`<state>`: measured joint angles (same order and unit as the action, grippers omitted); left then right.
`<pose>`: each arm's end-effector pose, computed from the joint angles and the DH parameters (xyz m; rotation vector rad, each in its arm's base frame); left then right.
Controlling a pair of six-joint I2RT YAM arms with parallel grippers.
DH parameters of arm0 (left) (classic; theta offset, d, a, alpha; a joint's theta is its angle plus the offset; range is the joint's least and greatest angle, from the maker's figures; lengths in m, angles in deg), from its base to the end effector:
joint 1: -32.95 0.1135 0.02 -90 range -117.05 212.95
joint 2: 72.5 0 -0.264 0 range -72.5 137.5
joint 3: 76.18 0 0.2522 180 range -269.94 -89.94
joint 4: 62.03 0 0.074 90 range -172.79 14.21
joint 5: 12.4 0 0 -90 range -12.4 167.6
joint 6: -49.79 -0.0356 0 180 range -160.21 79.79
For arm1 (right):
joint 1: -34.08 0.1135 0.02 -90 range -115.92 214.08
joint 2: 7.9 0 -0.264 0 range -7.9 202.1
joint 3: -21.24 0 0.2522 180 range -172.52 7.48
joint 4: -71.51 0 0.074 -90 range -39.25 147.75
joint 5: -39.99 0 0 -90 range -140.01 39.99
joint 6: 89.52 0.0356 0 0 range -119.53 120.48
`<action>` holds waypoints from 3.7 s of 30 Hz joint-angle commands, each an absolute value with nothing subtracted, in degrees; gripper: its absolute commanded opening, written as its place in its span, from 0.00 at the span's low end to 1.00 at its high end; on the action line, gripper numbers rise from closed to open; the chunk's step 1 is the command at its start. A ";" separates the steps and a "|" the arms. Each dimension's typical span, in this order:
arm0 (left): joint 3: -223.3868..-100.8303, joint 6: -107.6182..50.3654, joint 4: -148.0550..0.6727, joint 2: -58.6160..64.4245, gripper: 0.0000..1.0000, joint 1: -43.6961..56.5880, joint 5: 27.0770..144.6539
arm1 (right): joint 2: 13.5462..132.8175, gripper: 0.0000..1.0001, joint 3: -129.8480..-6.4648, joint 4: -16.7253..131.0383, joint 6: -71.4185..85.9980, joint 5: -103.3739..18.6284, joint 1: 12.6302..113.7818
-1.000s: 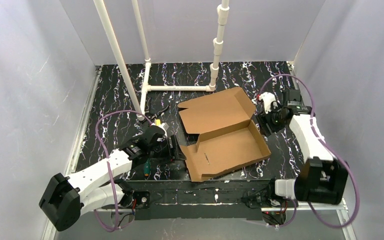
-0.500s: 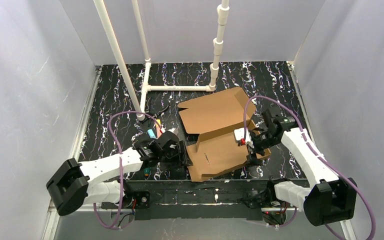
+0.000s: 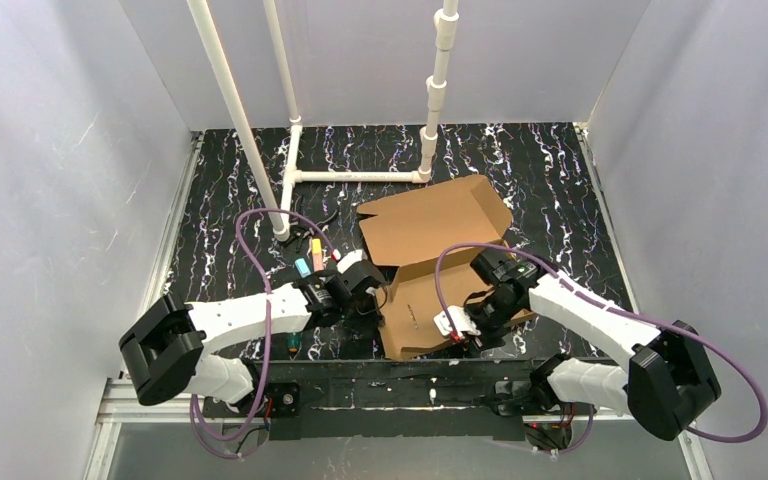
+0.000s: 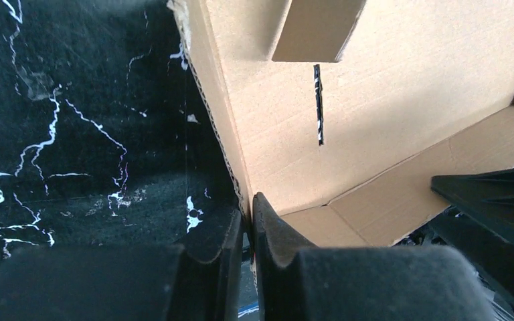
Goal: Fold the paper box
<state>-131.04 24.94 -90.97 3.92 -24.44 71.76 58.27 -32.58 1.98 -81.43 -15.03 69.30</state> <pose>0.1443 -0.2189 0.1930 -0.2253 2.6123 -0.7611 0.1306 0.1172 0.1989 -2.3242 1.3502 0.7019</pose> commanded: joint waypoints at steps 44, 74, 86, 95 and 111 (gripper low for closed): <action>-141.23 15.95 -106.82 -1.07 0.46 -21.02 65.64 | 61.10 0.01 -30.04 17.83 -66.63 -17.46 76.32; -123.76 45.24 -83.29 -4.29 0.69 -30.78 59.14 | 67.52 0.01 -34.07 35.82 -40.74 -21.85 78.41; -121.21 31.95 -71.78 -2.35 0.75 -28.60 57.87 | 67.39 0.01 -33.74 34.55 -42.54 -21.14 78.46; -121.24 24.03 -59.90 0.44 0.65 -27.22 67.37 | 68.12 0.01 -33.74 34.48 -42.85 -21.28 78.45; -118.65 22.98 -58.81 -2.53 0.57 -23.26 71.00 | 68.12 0.01 -33.56 34.42 -42.97 -22.28 78.44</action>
